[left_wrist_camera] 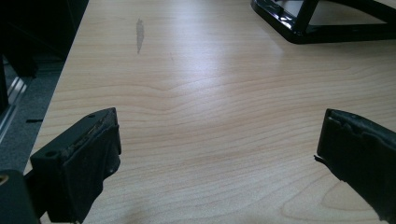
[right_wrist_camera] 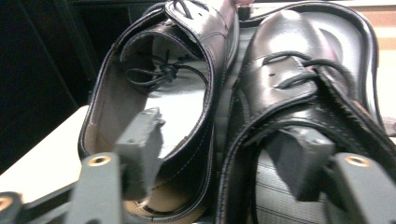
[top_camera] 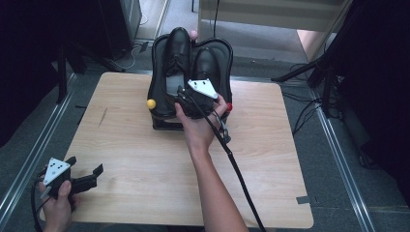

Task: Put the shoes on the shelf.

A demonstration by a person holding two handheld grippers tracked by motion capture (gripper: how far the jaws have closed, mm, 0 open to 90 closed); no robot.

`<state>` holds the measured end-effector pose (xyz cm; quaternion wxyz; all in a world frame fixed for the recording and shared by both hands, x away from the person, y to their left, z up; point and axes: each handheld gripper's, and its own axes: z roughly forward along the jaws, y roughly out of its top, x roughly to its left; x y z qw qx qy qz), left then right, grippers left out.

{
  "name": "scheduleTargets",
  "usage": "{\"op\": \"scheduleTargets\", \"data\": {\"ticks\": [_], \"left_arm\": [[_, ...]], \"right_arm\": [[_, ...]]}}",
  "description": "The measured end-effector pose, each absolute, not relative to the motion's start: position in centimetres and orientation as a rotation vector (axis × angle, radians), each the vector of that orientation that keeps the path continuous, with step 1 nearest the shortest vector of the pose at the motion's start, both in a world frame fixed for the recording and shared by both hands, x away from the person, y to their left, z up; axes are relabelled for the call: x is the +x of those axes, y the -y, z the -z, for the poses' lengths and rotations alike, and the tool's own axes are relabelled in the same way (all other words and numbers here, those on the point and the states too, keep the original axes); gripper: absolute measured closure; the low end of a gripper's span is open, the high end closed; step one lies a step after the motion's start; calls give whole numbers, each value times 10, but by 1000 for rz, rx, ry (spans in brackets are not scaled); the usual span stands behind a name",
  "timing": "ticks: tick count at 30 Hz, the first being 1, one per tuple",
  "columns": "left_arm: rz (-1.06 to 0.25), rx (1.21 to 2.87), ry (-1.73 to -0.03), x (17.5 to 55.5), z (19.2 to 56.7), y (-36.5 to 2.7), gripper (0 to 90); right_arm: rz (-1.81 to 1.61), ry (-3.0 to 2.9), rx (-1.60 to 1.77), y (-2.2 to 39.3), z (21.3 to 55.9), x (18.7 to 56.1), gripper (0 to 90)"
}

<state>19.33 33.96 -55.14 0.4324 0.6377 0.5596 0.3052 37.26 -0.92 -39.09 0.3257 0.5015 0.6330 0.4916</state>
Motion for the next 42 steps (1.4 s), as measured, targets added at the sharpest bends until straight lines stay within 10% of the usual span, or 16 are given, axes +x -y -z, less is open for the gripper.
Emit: {"op": "scheduleTargets", "data": {"ticks": [10,18,42], "left_arm": [[-758,1588,-1391,193,551,-340,5],[-755,1591,-1391,194,551,-340,5],[-752,1589,-1388,193,551,-341,5]], "right_arm": [[-1312,-1592,1332,12,391,372,469],[-1311,-1497,1383,21,391,375,810],[-1318,-1380,1324,14,383,405,858]]}}
